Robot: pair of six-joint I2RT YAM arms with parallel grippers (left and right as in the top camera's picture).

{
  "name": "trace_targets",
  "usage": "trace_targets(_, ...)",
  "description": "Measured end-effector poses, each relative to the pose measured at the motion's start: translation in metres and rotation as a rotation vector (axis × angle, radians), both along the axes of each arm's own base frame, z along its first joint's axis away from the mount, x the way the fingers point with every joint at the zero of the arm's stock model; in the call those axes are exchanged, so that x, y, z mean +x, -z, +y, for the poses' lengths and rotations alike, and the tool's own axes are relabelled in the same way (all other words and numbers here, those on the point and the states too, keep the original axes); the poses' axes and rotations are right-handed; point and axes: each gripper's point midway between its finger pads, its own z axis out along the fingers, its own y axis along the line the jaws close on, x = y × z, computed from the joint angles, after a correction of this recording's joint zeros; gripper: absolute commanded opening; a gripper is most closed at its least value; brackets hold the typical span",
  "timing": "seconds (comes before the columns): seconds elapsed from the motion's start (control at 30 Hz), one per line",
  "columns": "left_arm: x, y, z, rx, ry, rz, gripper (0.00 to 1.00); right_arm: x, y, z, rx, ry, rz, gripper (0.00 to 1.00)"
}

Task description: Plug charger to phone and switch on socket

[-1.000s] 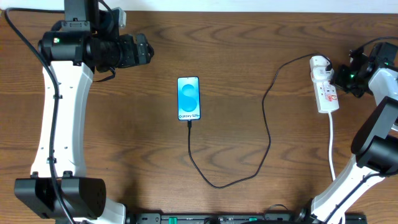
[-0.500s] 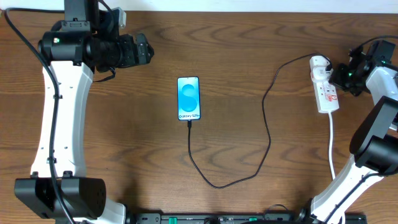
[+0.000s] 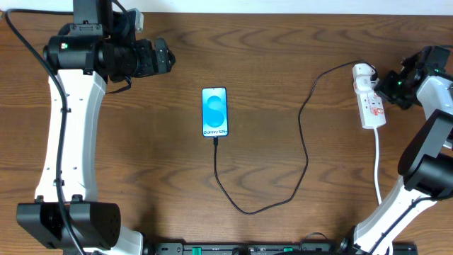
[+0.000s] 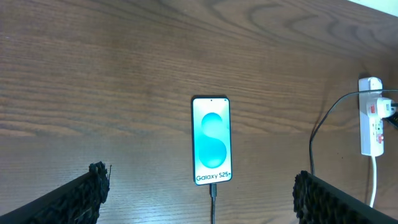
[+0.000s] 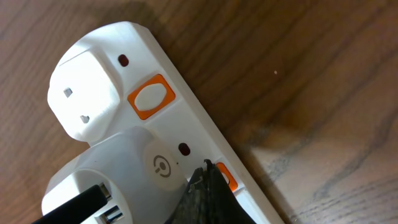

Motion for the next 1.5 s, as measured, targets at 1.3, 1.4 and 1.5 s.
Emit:
trace_targets(1.3, 0.0, 0.0, 0.0, 0.0, 0.0, 0.0, 0.96, -0.025, -0.127, -0.049, 0.056, 0.194, -0.238, 0.18)
trace_targets(1.4, 0.0, 0.0, 0.0, 0.0, 0.0, 0.0, 0.96, -0.03, -0.175, -0.034, 0.001, 0.132, -0.326, 0.24)
trace_targets(1.5, 0.0, 0.0, 0.0, 0.0, 0.0, 0.0, 0.96, -0.035, -0.215, -0.009, -0.05, 0.038, -0.402, 0.29)
